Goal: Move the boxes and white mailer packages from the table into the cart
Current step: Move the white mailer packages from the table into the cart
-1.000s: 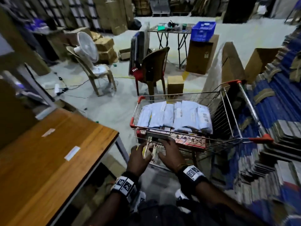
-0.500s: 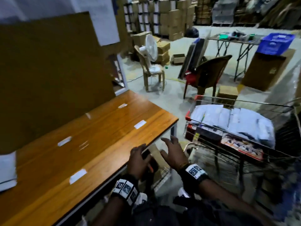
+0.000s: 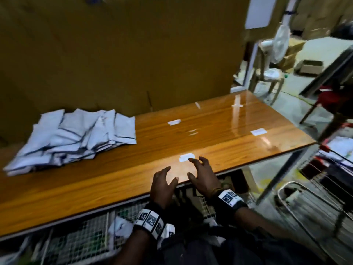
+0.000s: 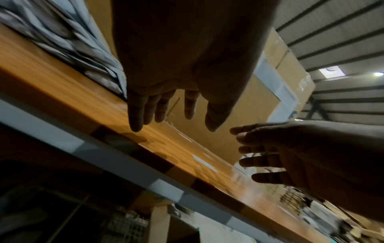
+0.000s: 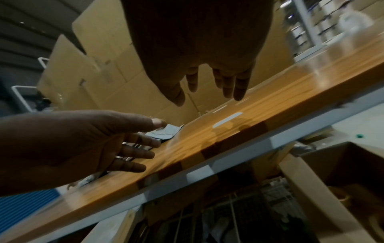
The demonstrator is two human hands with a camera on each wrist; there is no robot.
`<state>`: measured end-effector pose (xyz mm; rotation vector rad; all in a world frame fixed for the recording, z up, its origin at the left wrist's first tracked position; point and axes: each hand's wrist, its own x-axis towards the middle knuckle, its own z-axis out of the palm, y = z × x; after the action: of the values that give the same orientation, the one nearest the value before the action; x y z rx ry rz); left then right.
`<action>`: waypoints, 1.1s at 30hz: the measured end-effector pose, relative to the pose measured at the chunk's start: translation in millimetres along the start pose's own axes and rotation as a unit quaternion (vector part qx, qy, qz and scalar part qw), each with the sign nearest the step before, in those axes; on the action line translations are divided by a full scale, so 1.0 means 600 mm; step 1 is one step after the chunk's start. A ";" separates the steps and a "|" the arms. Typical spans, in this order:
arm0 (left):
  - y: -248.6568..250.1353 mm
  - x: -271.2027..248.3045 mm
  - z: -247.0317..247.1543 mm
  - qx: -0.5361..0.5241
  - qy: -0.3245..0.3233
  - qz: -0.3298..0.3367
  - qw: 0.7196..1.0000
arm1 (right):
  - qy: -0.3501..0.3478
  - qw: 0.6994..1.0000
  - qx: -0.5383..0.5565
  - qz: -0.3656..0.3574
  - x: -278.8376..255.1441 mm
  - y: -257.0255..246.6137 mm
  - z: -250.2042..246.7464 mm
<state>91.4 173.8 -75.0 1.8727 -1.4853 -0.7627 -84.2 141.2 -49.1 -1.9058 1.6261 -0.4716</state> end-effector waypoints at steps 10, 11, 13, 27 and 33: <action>-0.116 -0.024 -0.121 -0.043 0.111 -0.082 0.990 | -0.088 0.990 -0.020 -0.106 0.054 -0.138 0.127; -0.122 -0.021 -0.127 -0.044 0.120 -0.086 0.988 | -0.092 0.989 -0.023 -0.116 0.062 -0.145 0.136; -0.133 -0.012 -0.138 -0.042 0.137 -0.097 0.985 | -0.098 0.986 -0.027 -0.134 0.083 -0.160 0.151; -0.133 0.175 -0.200 0.046 0.150 -0.129 0.979 | -0.153 0.967 -0.068 -0.191 0.360 -0.228 0.187; -0.100 0.244 -0.232 0.123 0.133 -0.129 0.975 | -0.178 0.954 -0.080 -0.228 0.442 -0.245 0.194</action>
<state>263.9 57.0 -40.8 2.2850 -1.2262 -0.4289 150.9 -81.6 -72.6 -2.3372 1.0182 -0.1590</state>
